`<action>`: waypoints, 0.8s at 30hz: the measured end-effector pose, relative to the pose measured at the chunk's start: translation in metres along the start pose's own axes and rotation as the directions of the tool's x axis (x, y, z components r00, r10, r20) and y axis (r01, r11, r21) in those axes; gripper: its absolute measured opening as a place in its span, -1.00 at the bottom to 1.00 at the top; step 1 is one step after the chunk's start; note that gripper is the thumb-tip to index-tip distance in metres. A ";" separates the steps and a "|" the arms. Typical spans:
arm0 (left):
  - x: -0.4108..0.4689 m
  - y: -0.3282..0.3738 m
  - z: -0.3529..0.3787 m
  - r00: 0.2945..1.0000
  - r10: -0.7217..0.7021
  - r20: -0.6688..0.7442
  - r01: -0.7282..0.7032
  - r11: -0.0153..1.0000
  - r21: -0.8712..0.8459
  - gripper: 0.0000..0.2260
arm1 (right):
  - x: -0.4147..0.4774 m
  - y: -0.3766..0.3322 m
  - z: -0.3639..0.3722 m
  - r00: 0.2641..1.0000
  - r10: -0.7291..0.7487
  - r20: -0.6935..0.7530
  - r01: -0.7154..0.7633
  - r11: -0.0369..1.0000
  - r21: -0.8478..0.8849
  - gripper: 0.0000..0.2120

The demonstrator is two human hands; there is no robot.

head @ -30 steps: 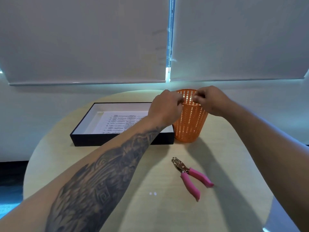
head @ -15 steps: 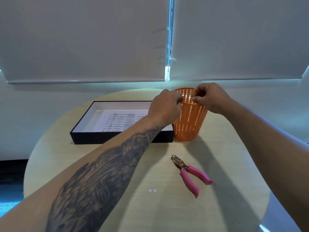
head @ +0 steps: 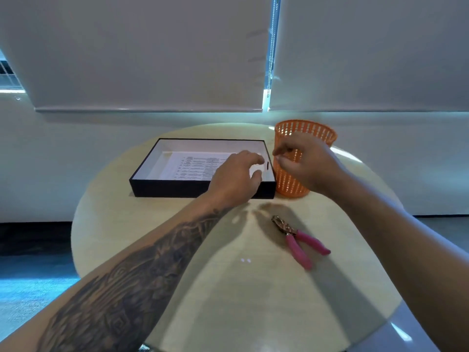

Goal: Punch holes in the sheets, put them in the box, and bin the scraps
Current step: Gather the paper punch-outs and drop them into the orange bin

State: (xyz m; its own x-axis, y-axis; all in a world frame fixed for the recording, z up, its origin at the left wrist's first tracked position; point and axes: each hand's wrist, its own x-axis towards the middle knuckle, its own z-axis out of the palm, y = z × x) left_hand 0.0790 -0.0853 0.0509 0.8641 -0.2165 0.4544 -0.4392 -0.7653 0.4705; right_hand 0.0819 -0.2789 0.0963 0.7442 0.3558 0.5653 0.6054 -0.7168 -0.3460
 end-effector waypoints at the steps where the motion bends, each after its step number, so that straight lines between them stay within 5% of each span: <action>1: -0.011 -0.007 0.000 1.000 -0.021 0.011 0.021 1.000 -0.006 -0.74 | -0.010 -0.008 0.007 1.000 0.001 0.026 -0.002 1.000 0.021 -0.89; 7: -0.075 -0.040 0.018 0.971 -0.188 0.145 0.185 0.982 0.038 -0.79 | -0.074 -0.047 0.051 0.952 0.056 0.302 -0.094 0.989 0.113 -0.86; 11: -0.101 -0.048 0.030 0.987 -0.119 0.109 0.114 0.992 0.058 -0.79 | -0.111 -0.058 0.072 0.892 0.042 0.449 -0.085 0.993 0.076 -0.80; 24: -0.103 -0.049 0.030 0.992 -0.083 0.099 0.077 0.995 0.065 -0.79 | -0.139 -0.057 0.083 0.902 -0.056 0.428 0.102 0.991 -0.084 -0.72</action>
State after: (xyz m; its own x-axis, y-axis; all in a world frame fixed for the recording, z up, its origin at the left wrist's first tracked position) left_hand 0.0190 -0.0436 -0.0414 0.9176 -0.2110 0.3369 -0.3546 -0.8175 0.4538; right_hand -0.0327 -0.2382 -0.0245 0.7581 0.6179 0.2085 0.6520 -0.7249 -0.2224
